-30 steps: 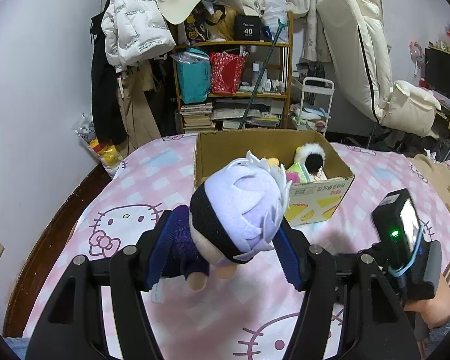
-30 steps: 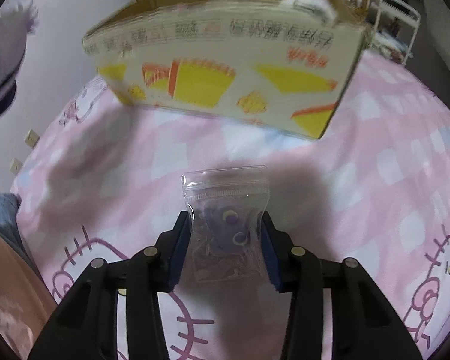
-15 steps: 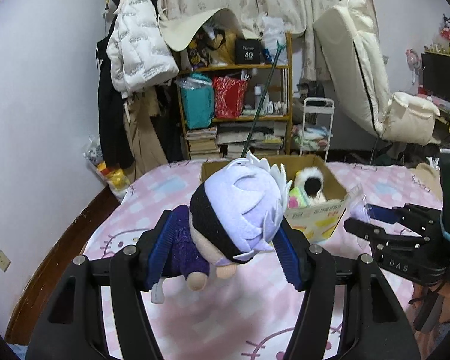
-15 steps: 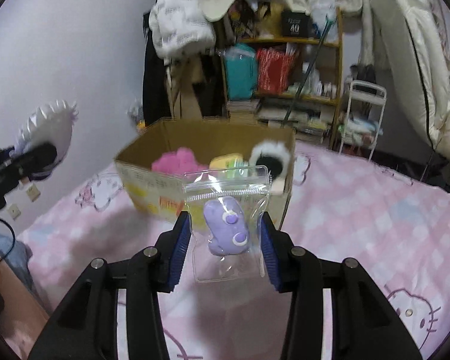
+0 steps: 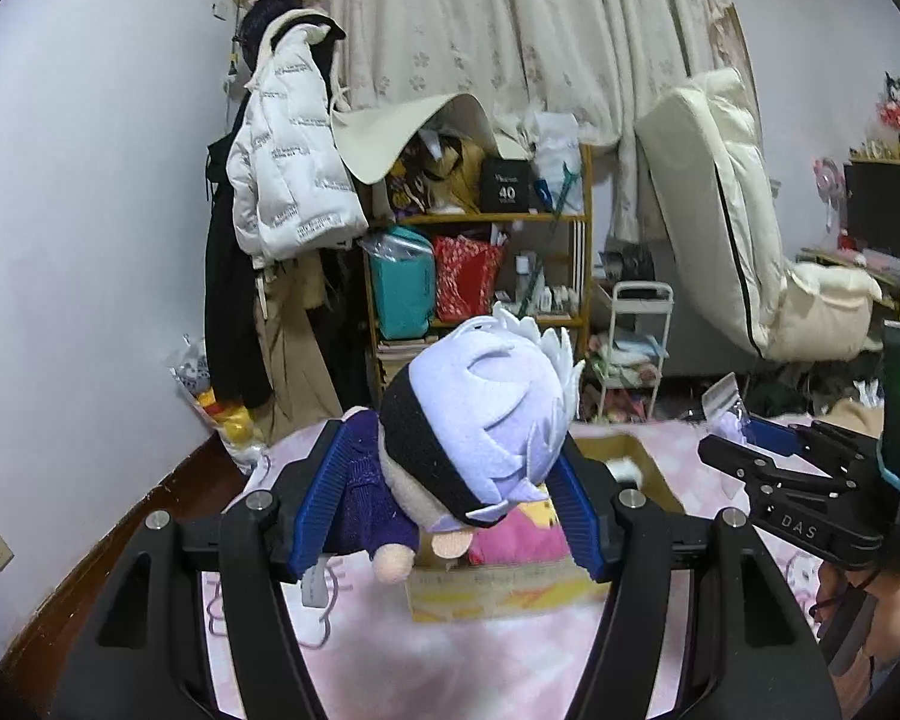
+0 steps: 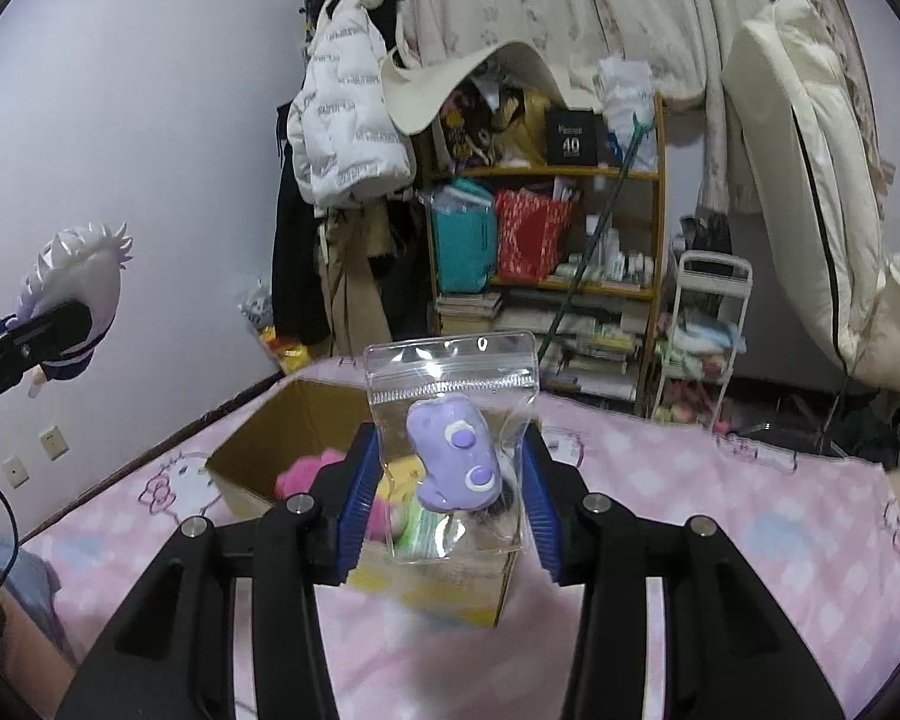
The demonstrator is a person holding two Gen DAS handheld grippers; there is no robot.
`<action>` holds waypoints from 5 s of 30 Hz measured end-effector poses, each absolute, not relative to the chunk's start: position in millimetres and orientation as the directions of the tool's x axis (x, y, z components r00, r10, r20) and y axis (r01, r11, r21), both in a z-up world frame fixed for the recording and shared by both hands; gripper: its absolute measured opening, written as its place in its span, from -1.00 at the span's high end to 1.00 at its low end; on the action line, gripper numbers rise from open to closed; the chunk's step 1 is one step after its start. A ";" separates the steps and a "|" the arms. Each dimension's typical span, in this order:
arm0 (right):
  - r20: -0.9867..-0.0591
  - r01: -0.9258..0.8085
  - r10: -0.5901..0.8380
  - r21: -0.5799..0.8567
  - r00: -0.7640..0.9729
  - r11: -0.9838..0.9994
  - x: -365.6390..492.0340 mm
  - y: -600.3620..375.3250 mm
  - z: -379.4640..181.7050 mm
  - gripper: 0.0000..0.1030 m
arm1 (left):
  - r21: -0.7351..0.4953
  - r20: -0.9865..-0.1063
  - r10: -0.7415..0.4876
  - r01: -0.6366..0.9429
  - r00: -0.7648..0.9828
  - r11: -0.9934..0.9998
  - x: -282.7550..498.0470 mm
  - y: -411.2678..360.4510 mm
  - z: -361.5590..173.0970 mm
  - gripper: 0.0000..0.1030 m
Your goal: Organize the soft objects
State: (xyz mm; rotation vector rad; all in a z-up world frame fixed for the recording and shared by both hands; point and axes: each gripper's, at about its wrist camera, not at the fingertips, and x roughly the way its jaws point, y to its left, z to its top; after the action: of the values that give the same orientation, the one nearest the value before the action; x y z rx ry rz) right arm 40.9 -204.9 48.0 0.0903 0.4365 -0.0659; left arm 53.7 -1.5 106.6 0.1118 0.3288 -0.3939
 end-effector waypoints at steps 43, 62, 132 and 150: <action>-0.436 -0.052 0.113 0.148 0.893 0.988 143.4 -218.3 -5.9 0.02 | 0.116 -0.505 -0.355 0.470 0.787 0.875 162.3 -76.9 12.6 -0.30; -0.486 -0.035 0.133 0.206 0.864 0.978 145.3 -230.6 -18.5 -0.26 | 0.098 -0.540 -0.359 0.480 0.762 0.872 160.5 -79.7 -1.8 -0.60; -0.345 0.105 -0.085 0.039 0.935 0.994 -31.9 -203.7 35.5 -1.00 | 0.069 -0.342 -0.188 0.224 0.921 0.972 -4.8 35.1 62.5 -0.96; -0.360 0.110 -0.085 0.051 0.929 0.993 -27.7 -208.4 31.7 -1.00 | 0.101 -0.390 -0.196 0.253 0.900 0.962 1.8 21.6 49.7 -0.96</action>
State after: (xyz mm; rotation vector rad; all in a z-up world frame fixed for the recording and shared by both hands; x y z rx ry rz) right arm -27.7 -208.4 31.7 0.0710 0.3659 -0.1001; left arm 1.8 21.6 49.7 0.1505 0.3869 -0.2332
